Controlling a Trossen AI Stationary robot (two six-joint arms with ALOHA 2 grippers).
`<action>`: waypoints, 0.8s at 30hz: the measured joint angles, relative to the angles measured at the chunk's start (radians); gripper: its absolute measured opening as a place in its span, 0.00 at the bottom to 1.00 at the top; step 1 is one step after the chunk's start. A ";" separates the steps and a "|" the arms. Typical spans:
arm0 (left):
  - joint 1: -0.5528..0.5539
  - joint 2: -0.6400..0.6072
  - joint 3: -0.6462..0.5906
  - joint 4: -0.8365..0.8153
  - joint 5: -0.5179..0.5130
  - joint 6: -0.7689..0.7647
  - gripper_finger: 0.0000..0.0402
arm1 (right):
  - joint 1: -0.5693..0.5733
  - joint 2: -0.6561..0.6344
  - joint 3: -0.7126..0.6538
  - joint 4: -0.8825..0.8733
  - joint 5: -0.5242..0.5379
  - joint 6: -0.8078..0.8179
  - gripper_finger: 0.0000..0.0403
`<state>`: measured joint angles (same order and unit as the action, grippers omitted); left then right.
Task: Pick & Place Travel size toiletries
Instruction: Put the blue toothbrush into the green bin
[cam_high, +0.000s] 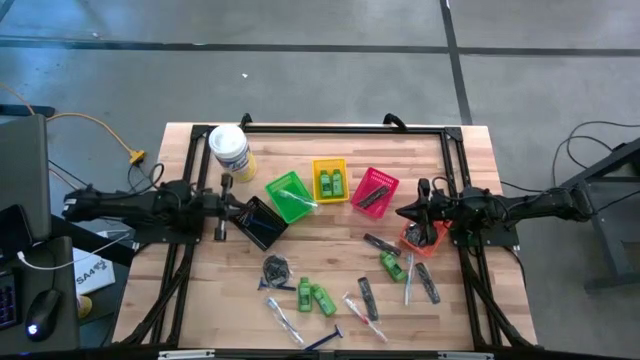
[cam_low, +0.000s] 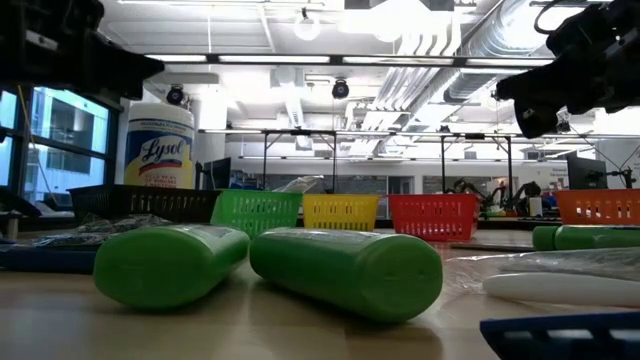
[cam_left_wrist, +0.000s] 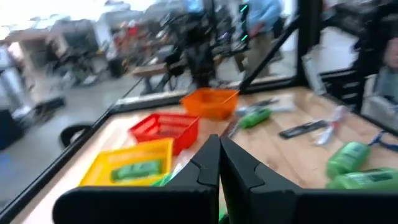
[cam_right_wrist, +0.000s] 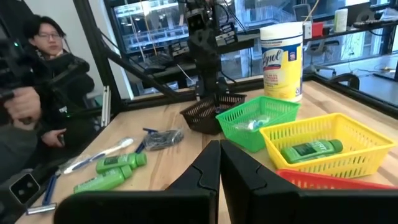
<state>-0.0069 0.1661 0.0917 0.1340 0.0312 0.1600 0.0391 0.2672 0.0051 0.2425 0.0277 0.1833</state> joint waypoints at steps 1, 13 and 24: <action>0.009 0.000 -0.016 0.029 0.031 0.020 0.00 | 0.000 0.000 0.000 0.000 0.000 0.006 0.01; 0.137 0.001 -0.053 -0.004 0.093 -0.085 0.00 | 0.000 0.000 0.000 0.002 0.030 0.091 0.01; 0.144 -0.021 -0.029 -0.111 0.043 -0.069 0.00 | 0.000 0.000 0.000 0.001 0.029 0.171 0.01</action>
<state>0.1375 0.1454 0.0625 0.0228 0.0747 0.0909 0.0391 0.2672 0.0055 0.2440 0.0566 0.3542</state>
